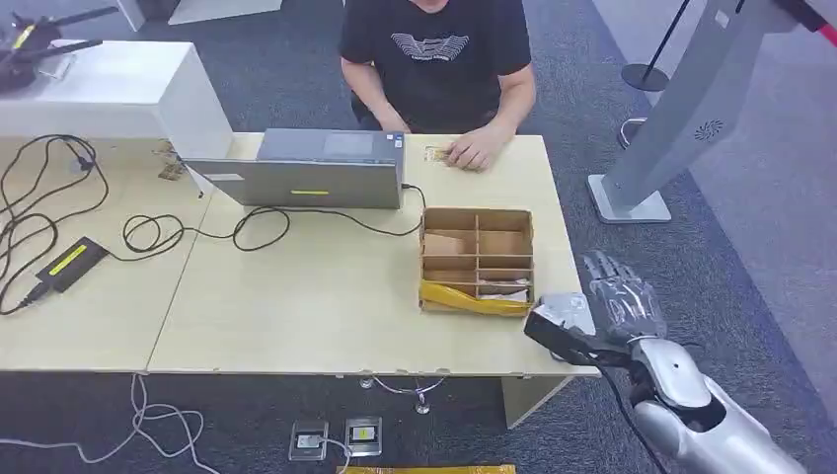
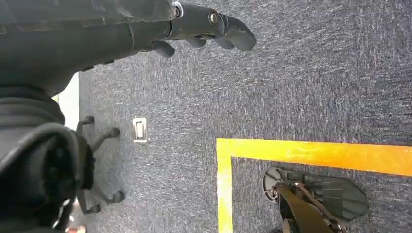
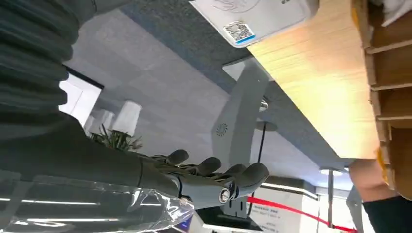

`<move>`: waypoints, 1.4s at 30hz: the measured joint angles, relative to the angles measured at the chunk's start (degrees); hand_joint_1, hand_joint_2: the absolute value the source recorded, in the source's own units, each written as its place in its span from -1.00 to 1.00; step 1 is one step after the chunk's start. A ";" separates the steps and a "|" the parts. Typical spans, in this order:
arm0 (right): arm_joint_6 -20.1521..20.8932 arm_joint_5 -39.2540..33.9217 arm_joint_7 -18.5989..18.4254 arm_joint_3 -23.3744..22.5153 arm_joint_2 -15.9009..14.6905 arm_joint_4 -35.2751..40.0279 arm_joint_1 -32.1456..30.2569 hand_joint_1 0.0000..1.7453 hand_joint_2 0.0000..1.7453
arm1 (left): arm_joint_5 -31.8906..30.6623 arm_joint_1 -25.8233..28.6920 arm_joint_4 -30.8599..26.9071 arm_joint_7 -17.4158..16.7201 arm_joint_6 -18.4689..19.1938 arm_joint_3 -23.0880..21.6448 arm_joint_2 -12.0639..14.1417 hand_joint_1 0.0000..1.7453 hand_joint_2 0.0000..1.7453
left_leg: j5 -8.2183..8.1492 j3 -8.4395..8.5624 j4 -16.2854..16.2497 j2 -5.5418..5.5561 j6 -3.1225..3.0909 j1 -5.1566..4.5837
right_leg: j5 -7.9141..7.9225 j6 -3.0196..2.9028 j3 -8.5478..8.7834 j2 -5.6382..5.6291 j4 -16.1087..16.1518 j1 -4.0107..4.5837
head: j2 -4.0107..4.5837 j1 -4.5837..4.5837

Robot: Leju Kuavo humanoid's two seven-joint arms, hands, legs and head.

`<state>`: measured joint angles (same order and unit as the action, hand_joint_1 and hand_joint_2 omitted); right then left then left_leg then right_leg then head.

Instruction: Pass the card to the sensor for recognition and then transmit it.

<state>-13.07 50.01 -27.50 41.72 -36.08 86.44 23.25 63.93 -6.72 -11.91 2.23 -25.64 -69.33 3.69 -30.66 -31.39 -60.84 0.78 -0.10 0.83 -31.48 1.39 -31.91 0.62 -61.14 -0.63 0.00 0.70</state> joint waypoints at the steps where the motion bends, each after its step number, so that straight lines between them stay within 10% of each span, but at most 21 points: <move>1: -0.33 -0.04 0.13 0.00 0.32 0.00 0.02 -1.00 1.00 | -0.15 0.00 0.00 0.00 0.02 0.00 0.00 -1.00 -1.00 | 0.00 0.00 0.00 0.00 0.00 0.00 | 0.00 0.00 0.00 0.00 0.00 0.00 | -0.02 0.00; 42: -8.11 -2.78 5.57 2.64 9.62 -6.08 3.41 -1.00 1.00 | -0.96 -0.11 0.00 0.37 0.28 0.00 0.04 -1.00 -1.00 | 0.02 -0.04 0.01 0.02 0.03 0.01 | 0.00 0.00 -0.01 0.03 -0.02 0.01 | 0.00 0.00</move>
<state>-21.18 47.23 -21.92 44.37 -26.47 80.37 26.65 62.97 -6.83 -11.91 2.60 -25.35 -69.33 3.74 -30.64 -31.43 -60.83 0.80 -0.07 0.84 -31.48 1.39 -31.92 0.64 -61.16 -0.62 0.00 0.70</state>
